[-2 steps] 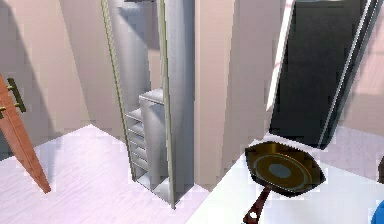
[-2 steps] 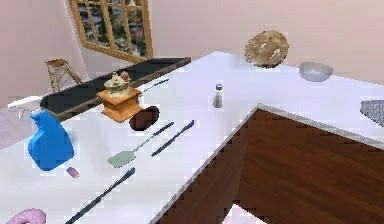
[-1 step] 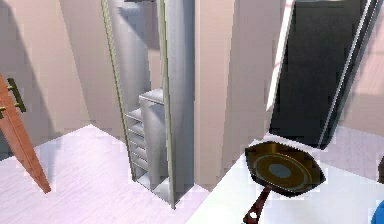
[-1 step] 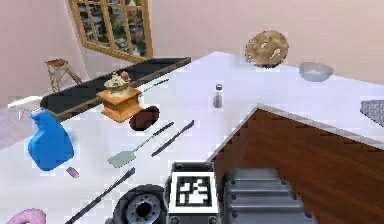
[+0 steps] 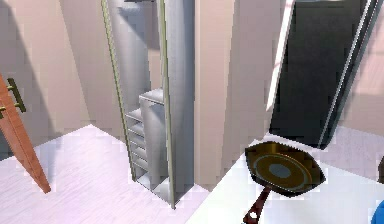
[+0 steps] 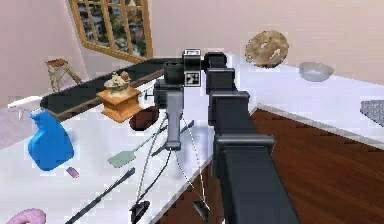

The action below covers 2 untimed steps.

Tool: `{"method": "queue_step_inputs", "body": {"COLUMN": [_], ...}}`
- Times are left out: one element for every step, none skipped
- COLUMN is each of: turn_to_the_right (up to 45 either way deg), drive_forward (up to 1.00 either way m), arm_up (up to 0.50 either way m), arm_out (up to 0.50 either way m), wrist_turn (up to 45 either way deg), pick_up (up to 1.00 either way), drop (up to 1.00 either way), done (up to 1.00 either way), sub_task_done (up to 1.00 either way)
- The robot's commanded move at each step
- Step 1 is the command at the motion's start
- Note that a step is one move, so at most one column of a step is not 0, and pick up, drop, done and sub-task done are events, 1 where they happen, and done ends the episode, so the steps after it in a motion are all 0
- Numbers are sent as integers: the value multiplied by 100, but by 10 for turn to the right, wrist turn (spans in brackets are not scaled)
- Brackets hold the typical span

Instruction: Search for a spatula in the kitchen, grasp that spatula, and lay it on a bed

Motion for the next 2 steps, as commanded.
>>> {"method": "queue_step_inputs", "body": {"turn_to_the_right": [0,0], "drive_forward": [0,0], "arm_up": [0,0], "arm_out": [0,0], "wrist_turn": [450,450], "pick_up": [0,0], "drop": [0,0], "done": [0,0], "sub_task_done": [0,0]}}
